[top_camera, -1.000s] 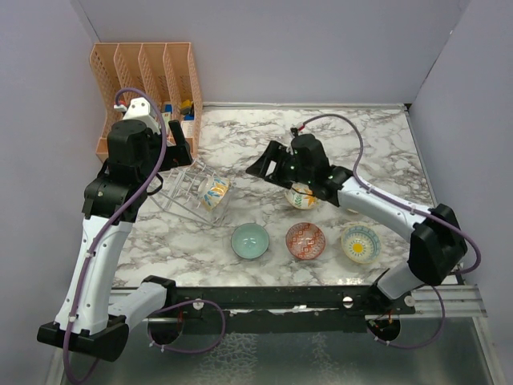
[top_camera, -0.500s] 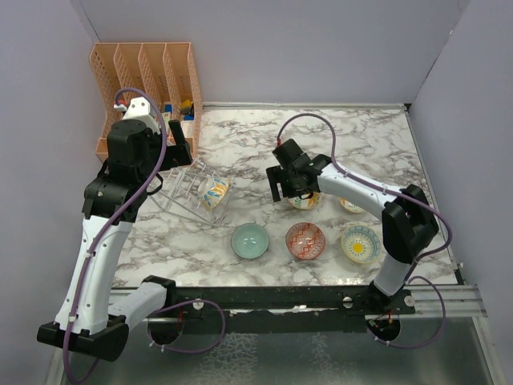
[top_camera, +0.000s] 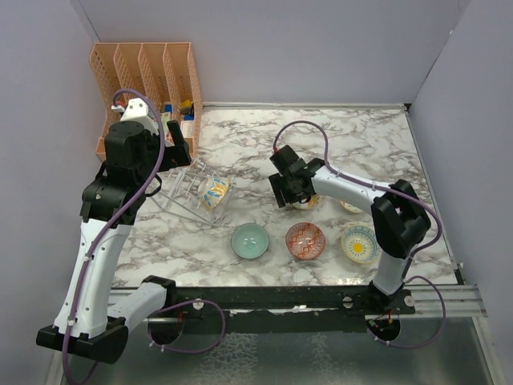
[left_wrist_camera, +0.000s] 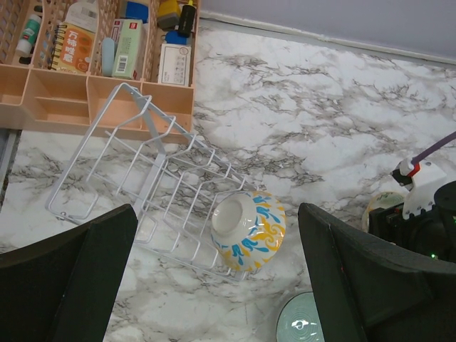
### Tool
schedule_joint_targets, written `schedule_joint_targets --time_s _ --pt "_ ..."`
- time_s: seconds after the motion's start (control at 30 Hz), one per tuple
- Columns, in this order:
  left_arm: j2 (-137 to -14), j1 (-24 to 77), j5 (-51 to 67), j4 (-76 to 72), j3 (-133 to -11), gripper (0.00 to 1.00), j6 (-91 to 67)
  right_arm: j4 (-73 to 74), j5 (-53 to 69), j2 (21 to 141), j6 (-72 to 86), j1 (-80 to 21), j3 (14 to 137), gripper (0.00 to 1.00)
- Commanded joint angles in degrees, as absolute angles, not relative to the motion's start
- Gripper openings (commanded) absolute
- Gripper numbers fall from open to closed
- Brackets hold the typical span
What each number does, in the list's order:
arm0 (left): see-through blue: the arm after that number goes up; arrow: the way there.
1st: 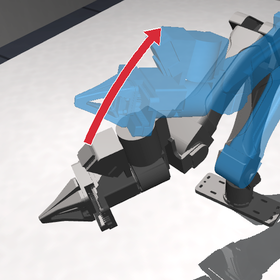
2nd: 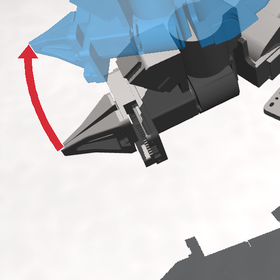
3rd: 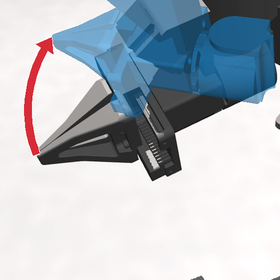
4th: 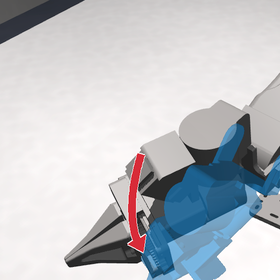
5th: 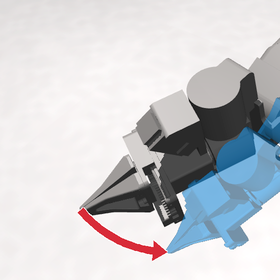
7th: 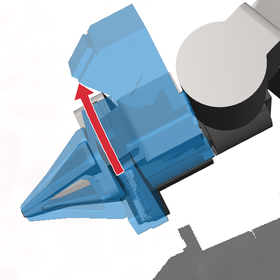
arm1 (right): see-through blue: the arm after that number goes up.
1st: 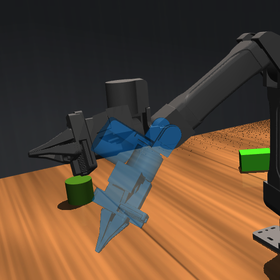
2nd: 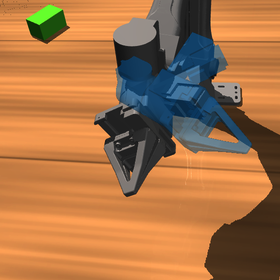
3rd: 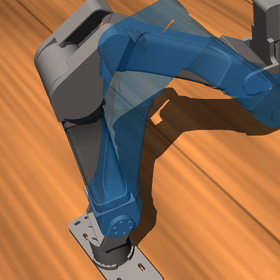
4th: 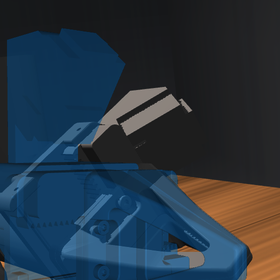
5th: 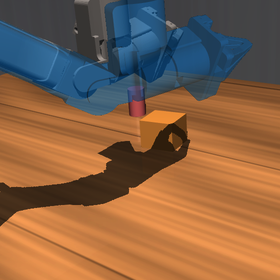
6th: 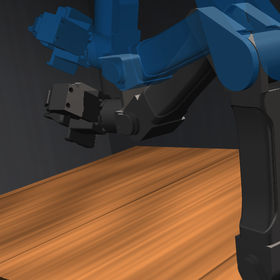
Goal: Load the bowls into the dish rack
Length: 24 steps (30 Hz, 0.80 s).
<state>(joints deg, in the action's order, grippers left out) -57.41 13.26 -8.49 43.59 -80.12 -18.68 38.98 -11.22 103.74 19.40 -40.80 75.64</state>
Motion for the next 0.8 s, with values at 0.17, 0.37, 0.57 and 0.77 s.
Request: schedule_joint_targets --time_s 0.17,0.37,0.57,0.77 --pt "-56.5 13.53 -9.99 43.29 -80.33 0.99 -18.1 37.26 -17.07 105.55 18.59 -40.95 74.92 0.41" --pt "-56.52 13.54 -9.81 43.07 -80.24 0.99 -18.24 36.3 -17.34 104.65 17.4 -40.9 73.97 0.11" --pt "-56.69 13.53 -9.85 42.95 -80.61 0.99 -18.19 34.28 -15.99 102.09 15.2 -40.96 75.08 0.01" --pt "-57.05 13.49 -9.94 43.03 -81.84 0.99 -17.85 31.67 -9.75 98.31 16.52 -40.86 79.06 0.01"
